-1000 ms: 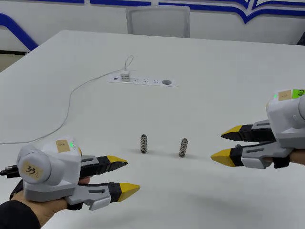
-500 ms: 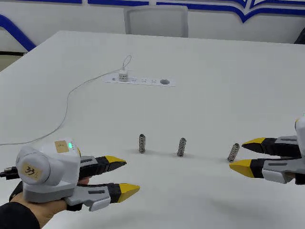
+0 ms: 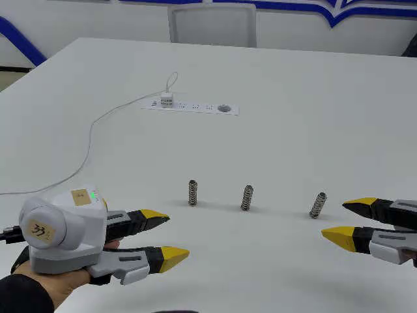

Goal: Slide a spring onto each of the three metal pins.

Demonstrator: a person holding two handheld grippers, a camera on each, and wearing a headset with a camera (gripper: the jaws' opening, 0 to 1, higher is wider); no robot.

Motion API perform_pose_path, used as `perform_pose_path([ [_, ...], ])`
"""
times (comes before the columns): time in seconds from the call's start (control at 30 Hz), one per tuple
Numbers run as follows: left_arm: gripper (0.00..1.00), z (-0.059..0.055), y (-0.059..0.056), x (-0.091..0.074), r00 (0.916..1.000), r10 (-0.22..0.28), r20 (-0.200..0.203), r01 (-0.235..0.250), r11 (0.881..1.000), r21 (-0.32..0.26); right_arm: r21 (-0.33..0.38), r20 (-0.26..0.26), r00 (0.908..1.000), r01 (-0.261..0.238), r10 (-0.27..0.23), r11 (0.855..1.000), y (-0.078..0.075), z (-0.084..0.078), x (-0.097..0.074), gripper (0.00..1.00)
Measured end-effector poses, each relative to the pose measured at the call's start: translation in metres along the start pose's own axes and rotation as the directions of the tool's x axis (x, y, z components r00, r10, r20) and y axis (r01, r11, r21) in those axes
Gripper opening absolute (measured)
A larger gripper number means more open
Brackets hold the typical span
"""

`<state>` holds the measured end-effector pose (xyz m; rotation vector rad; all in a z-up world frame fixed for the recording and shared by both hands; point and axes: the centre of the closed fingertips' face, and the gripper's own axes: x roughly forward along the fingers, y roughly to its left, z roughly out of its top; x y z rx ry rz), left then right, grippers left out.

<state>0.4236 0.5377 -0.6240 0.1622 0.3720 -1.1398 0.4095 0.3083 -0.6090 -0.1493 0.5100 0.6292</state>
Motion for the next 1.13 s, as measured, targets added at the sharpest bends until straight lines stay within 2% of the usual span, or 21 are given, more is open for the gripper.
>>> perform_pose_path([
  [0.7,0.51,-0.001,0.007,-0.002,0.9990,0.040,0.022,-0.039,0.998,-0.051,0.066,0.037,0.9984,0.040,-0.042,0.997,0.000,-0.010,0.000,0.52],
  [0.97,0.52,-0.001,0.008,-0.003,0.9988,0.045,0.017,-0.044,0.997,-0.056,0.060,0.048,0.9971,0.057,-0.060,0.997,-0.004,-0.010,-0.001,0.54],
  [1.13,0.53,-0.002,0.009,-0.002,0.9988,0.048,0.013,-0.047,0.997,-0.059,-0.005,0.037,0.9972,0.066,-0.065,0.998,-0.005,-0.012,0.000,0.57],
])
